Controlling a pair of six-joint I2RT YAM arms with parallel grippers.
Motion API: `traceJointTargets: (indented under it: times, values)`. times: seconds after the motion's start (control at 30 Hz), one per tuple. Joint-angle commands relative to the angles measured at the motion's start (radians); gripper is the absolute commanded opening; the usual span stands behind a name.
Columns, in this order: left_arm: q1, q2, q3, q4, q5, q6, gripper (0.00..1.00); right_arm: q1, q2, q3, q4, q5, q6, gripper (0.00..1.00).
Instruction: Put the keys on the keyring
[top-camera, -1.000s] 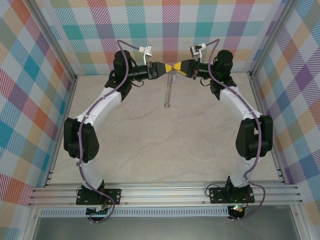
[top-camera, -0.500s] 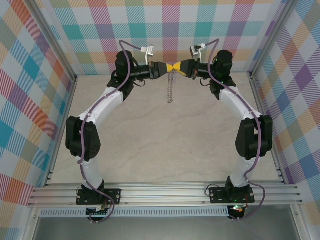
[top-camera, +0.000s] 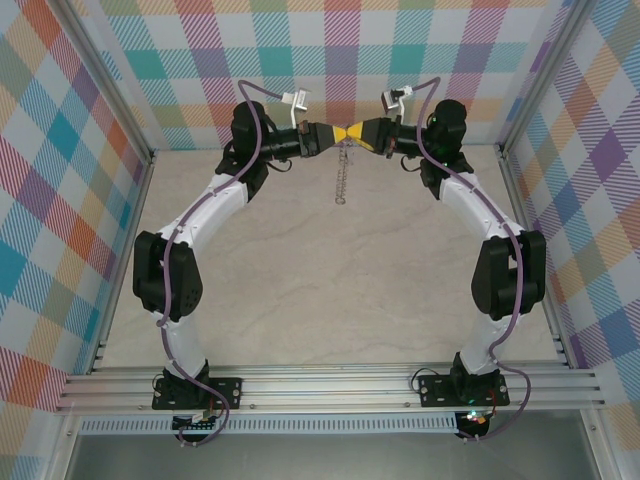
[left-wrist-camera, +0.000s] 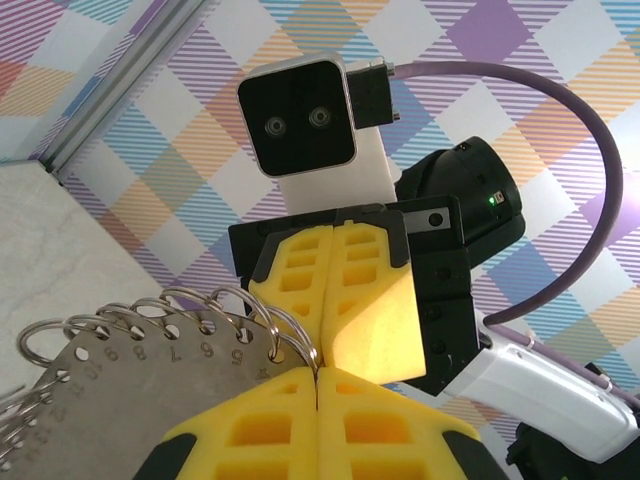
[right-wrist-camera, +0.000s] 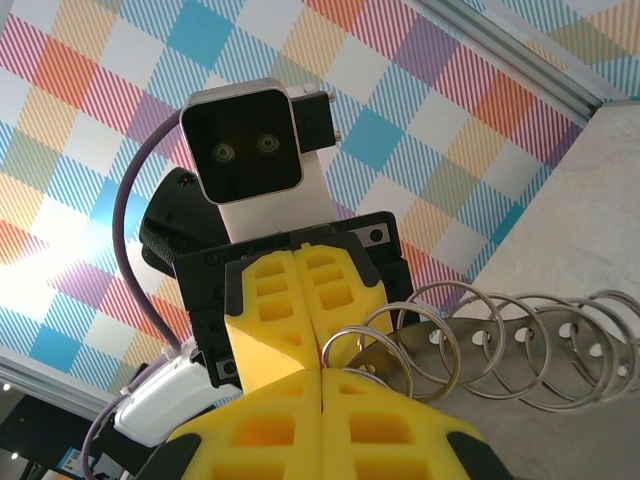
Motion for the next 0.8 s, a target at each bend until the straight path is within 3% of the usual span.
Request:
traceJointTargets:
  times: [0.0, 0.1, 0.4, 0.77]
  values:
    - [-0.035, -0.015, -0.004, 0.099, -0.014, -0.034, 0.0, 0.012, -0.005, 0.026, 0.028, 0.018, 0.014, 0.2]
    - [-0.029, -0.032, -0.033, 0.15, -0.059, -0.059, 0.0, -0.009, -0.047, -0.015, 0.023, 0.044, -0.009, 0.36]
    - [-0.026, -0.035, -0.046, 0.269, -0.064, -0.152, 0.0, -0.07, -0.191, -0.222, -0.025, 0.202, -0.114, 0.37]
    - [-0.026, -0.067, -0.079, 0.328, -0.107, -0.221, 0.0, -0.014, -0.301, -0.321, -0.183, 0.293, -0.358, 0.4]
